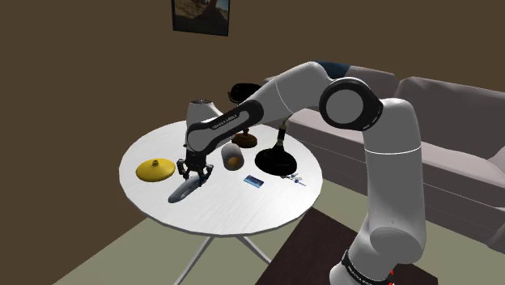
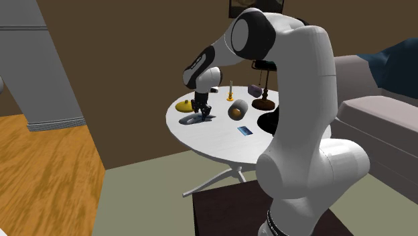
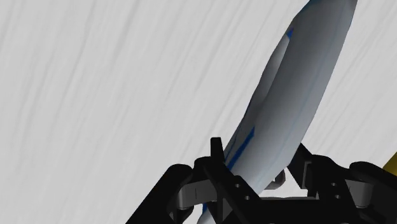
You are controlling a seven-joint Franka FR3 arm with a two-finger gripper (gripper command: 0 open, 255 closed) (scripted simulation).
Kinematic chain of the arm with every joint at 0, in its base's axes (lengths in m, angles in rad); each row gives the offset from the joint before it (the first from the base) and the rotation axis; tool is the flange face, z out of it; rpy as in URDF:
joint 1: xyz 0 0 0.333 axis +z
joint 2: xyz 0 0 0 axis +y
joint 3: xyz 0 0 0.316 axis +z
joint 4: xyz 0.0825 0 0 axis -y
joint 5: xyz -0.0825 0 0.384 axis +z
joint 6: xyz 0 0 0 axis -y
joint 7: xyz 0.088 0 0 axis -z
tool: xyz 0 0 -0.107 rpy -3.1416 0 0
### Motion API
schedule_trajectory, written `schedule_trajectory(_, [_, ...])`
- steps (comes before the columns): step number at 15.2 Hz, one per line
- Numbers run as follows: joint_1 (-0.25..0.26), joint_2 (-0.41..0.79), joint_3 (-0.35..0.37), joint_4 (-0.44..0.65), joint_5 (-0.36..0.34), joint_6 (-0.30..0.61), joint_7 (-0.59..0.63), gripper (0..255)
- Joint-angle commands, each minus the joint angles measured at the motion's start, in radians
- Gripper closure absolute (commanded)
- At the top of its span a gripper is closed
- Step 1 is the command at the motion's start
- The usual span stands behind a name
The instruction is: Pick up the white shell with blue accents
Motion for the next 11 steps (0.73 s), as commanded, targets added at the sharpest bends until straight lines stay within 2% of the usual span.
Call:
schedule_trajectory(1, [0.000,0.001,0.000,0.000,0.000,0.001,0.000,255])
schedule_trajectory(7, [0.000,0.000,0.000,-0.003,0.000,0.002,0.000,255])
schedule_trajectory(11, [-0.003,-0.031,0.003,0.010,0.006,-0.040,-0.001,255])
